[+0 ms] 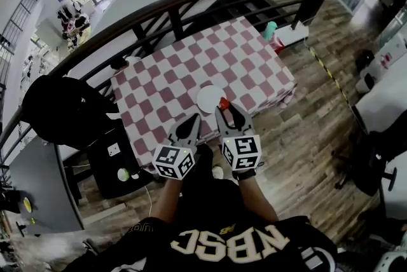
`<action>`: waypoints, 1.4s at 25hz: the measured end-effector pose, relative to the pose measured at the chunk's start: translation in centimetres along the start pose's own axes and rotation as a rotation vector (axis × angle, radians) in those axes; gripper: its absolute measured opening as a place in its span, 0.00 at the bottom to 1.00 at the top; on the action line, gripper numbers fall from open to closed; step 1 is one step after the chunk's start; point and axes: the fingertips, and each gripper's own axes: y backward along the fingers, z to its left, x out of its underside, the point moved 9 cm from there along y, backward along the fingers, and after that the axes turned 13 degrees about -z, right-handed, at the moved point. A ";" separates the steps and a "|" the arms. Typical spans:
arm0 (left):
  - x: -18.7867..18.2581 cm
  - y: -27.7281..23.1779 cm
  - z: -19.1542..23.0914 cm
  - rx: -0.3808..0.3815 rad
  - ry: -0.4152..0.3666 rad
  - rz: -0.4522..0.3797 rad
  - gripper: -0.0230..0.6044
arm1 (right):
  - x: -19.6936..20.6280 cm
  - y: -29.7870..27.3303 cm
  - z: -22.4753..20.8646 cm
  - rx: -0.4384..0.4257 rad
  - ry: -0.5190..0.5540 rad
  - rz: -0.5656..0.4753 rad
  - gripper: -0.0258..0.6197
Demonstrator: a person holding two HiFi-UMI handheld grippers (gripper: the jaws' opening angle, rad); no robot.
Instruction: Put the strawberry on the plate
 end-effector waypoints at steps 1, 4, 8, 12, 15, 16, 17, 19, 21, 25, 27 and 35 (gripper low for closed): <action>0.5 -0.4 0.1 -0.001 0.004 0.012 0.05 | 0.5 -0.2 -0.5 0.007 -0.007 0.014 0.27; 1.8 -1.8 0.6 -0.004 0.007 0.046 0.05 | 1.9 -0.9 -2.2 0.029 -0.026 0.046 0.27; 3.3 -3.5 1.5 -0.008 0.030 0.096 0.05 | 3.2 -1.8 -4.1 0.055 -0.042 0.086 0.27; 4.3 -4.9 2.6 -0.006 0.079 0.143 0.05 | 4.3 -2.3 -5.2 0.057 -0.049 0.136 0.27; 5.3 -5.7 3.4 -0.010 0.093 0.172 0.05 | 5.6 -2.7 -6.0 0.052 -0.056 0.203 0.27; 5.7 -6.0 3.8 -0.014 0.092 0.179 0.05 | 6.1 -3.1 -6.2 0.047 -0.056 0.222 0.27; 6.0 -6.5 4.3 -0.018 0.087 0.187 0.05 | 6.6 -3.6 -6.5 0.045 -0.054 0.236 0.27; 6.9 -7.3 5.3 -0.028 0.074 0.209 0.05 | 7.5 -4.7 -6.9 0.050 -0.051 0.260 0.27; 8.1 -7.9 6.2 -0.049 0.069 0.240 0.05 | 8.7 -5.4 -7.3 0.055 -0.050 0.292 0.27; 10.5 -8.9 7.8 -0.078 0.088 0.289 0.05 | 11.5 -7.1 -7.8 0.052 -0.052 0.367 0.27; 11.6 -9.5 8.7 -0.076 0.097 0.312 0.05 | 13.0 -8.3 -8.1 0.056 -0.058 0.403 0.27; 16.2 -11.1 12.2 -0.098 0.142 0.403 0.05 | 19.6 -12.6 -8.7 0.021 -0.075 0.571 0.27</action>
